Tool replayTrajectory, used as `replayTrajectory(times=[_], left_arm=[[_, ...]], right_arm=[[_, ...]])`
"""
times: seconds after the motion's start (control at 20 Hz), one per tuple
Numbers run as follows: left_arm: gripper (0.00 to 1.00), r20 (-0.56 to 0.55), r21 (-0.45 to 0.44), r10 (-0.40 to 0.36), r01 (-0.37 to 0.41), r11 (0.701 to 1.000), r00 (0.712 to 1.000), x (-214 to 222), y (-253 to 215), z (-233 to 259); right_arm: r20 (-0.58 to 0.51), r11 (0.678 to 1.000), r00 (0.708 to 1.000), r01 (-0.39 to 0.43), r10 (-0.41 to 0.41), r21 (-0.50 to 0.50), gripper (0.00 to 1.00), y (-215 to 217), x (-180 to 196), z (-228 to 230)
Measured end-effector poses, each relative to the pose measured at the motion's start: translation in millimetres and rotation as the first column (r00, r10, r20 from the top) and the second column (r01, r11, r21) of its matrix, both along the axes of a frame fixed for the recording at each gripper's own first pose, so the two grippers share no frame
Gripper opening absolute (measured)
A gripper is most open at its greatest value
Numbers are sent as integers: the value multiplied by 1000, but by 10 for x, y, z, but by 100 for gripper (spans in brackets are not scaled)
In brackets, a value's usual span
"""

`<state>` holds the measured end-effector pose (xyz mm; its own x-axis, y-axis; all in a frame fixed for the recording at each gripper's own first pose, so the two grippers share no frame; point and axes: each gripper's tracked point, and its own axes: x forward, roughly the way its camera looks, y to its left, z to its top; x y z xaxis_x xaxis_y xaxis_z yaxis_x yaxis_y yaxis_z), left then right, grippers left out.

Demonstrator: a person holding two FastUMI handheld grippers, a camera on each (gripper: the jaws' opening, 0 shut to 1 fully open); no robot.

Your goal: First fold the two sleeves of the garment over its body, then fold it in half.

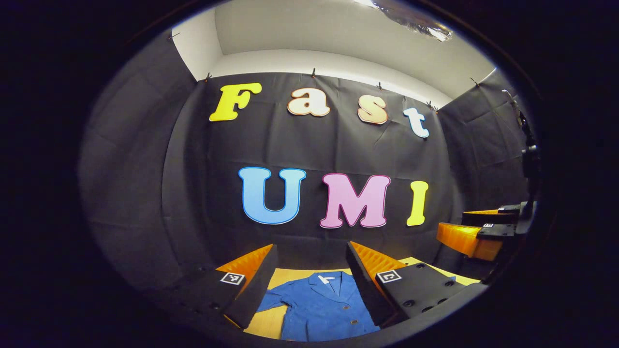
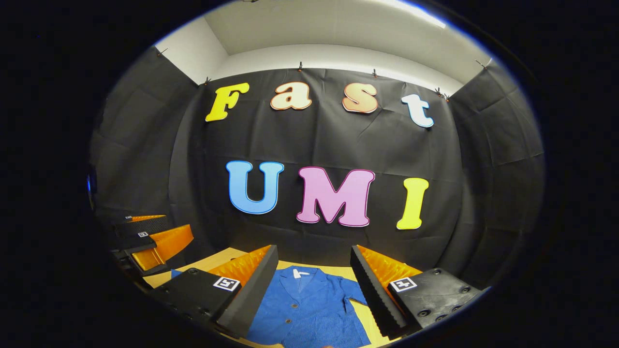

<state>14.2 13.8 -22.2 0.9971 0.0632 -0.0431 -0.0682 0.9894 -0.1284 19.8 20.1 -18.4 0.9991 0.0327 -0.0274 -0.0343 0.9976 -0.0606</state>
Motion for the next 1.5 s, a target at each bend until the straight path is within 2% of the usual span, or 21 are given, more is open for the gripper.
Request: replayTrajectory(times=[0.2, 0.5, 0.7, 0.85, 0.95, 1.0, 1.1, 1.15, 1.3, 1.5], left_arm=[[81, 10, -2, 4, -4, 1000, 1000, 19, 9, -6], [81, -16, 18, 3, -2, 1000, 1000, 27, -8, -79], [81, -45, 17, 3, -2, 1000, 999, 80, -92, -149], [81, -62, 28, 7, -5, 1000, 998, 161, -195, -169], [82, -63, 40, 12, -10, 999, 998, 247, -257, -152], [82, -66, 47, 17, -13, 999, 998, 286, -292, -169], [81, -79, 52, 24, -20, 998, 997, 377, -381, -205], [81, -89, 51, 30, -25, 998, 996, 428, -420, -232], [81, -125, 47, 48, -42, 998, 991, 566, -576, -341], [81, -183, 23, 76, -73, 997, 980, 773, -799, -531]], right_arm=[[-8, 1000, 1000, -12, 12, -13, 96, 24, 30, -63], [-65, 999, 997, 49, -50, -6, 96, -266, 231, -379], [-156, 993, 981, 116, -113, 11, 96, -668, 498, -816], [-246, 989, 958, 151, -144, 9, 96, -1024, 739, -1278], [-323, 984, 930, 180, -173, -7, 96, -1316, 851, -1637], [-374, 979, 907, 206, -193, -4, 96, -1481, 860, -1805], [-396, 966, 888, 259, -235, 8, 98, -1863, 946, -2056], [-432, 954, 861, 300, -269, 3, 97, -2078, 958, -2222], [-560, 911, 751, 413, -349, -13, 97, -2691, 908, -2801], [-621, 828, 633, 559, -462, -45, 97, -3527, 815, -3254]])
